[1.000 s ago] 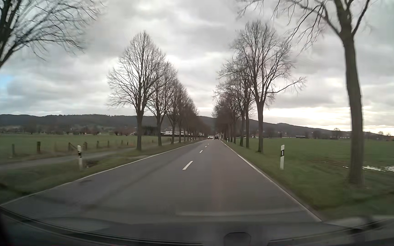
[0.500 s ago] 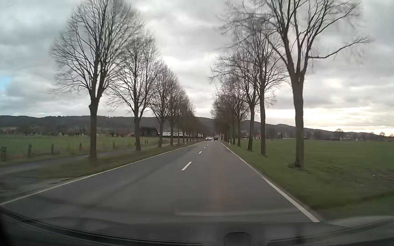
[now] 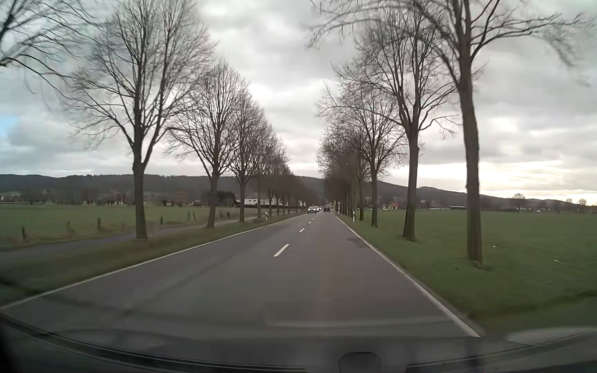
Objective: Follow the waypoints while adhering to traffic rules and regulations
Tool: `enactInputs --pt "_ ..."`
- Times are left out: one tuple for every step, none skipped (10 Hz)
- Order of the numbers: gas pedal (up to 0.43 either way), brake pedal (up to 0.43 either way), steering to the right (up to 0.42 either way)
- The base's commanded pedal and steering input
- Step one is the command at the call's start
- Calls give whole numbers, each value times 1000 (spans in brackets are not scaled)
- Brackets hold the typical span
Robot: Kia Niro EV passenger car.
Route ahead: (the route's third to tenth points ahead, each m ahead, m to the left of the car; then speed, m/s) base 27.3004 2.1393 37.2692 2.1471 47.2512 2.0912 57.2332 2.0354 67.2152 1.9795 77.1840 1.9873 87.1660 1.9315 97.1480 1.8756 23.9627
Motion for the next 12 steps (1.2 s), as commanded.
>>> enactInputs --pt "280 0 4" --pt "280 0 4" --pt "280 0 5" --pt "268 0 5" --pt "268 0 5" --pt "268 0 5" --pt "268 0 5" --pt "268 0 5" --pt "268 0 4" --pt "268 0 4" --pt "268 0 3" --pt "268 0 3"
